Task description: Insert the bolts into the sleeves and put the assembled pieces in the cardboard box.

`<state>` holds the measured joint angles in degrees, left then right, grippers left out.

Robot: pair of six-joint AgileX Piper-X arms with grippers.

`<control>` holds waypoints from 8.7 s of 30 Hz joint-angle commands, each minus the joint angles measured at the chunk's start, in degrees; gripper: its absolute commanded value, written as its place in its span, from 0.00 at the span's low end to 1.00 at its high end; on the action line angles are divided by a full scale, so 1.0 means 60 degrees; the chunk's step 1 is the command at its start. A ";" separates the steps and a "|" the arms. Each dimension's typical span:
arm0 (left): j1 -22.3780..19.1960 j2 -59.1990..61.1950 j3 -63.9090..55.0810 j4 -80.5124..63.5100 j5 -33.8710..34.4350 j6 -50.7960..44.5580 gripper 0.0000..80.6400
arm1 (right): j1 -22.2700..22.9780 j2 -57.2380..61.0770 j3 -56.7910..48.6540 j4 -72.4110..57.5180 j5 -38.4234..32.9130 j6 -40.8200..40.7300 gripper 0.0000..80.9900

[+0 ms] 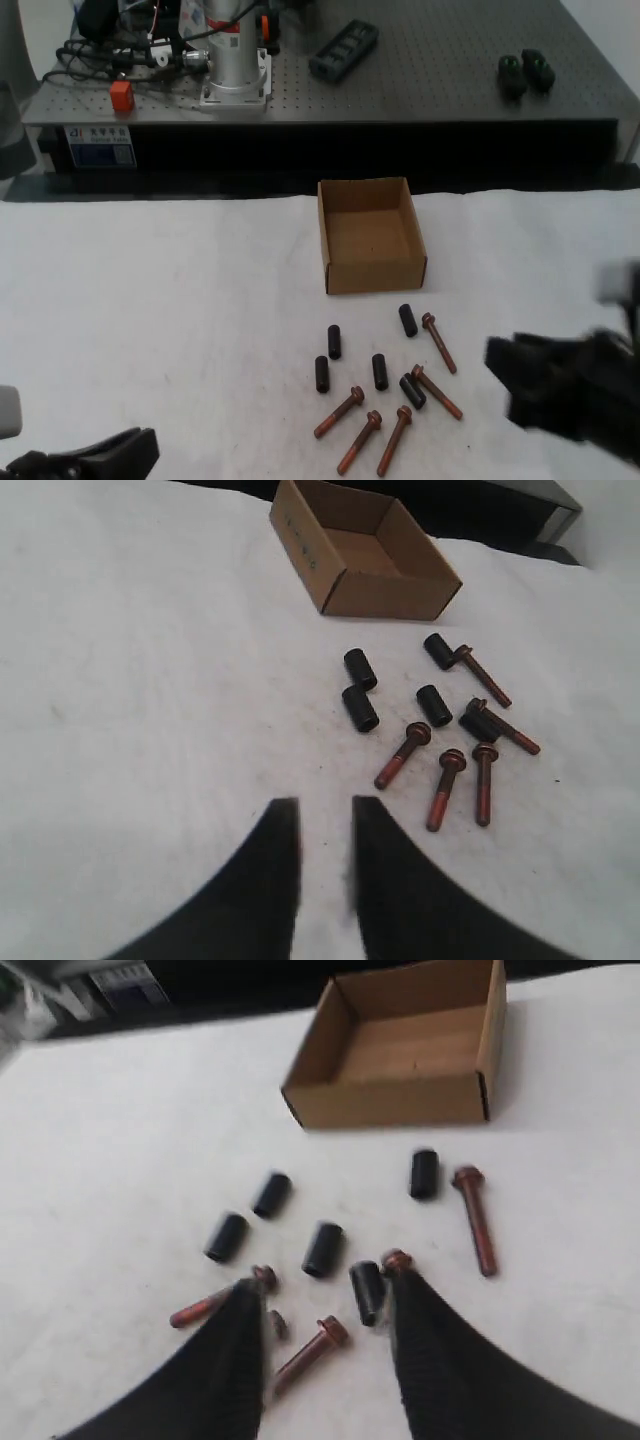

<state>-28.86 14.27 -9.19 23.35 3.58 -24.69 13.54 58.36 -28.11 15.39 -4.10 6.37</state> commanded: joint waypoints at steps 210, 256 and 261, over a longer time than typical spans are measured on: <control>-0.0414 0.9977 -0.5786 -0.4035 0.4118 0.0901 0.58 | -0.0062 0.3099 -0.2824 -0.3495 -0.0889 0.0289 0.02; -0.2115 1.5997 -1.1159 0.3405 0.0763 0.7675 0.45 | -0.0849 0.4769 -0.7238 0.3626 0.0500 -0.0938 0.44; -0.2115 1.6440 -1.1414 0.3423 0.0496 0.8000 0.44 | -0.0912 0.2989 -0.4920 0.2898 0.0500 -0.0247 0.44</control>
<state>-41.30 112.67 -76.90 43.49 7.54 22.37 8.67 82.81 -64.25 35.96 -0.58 2.27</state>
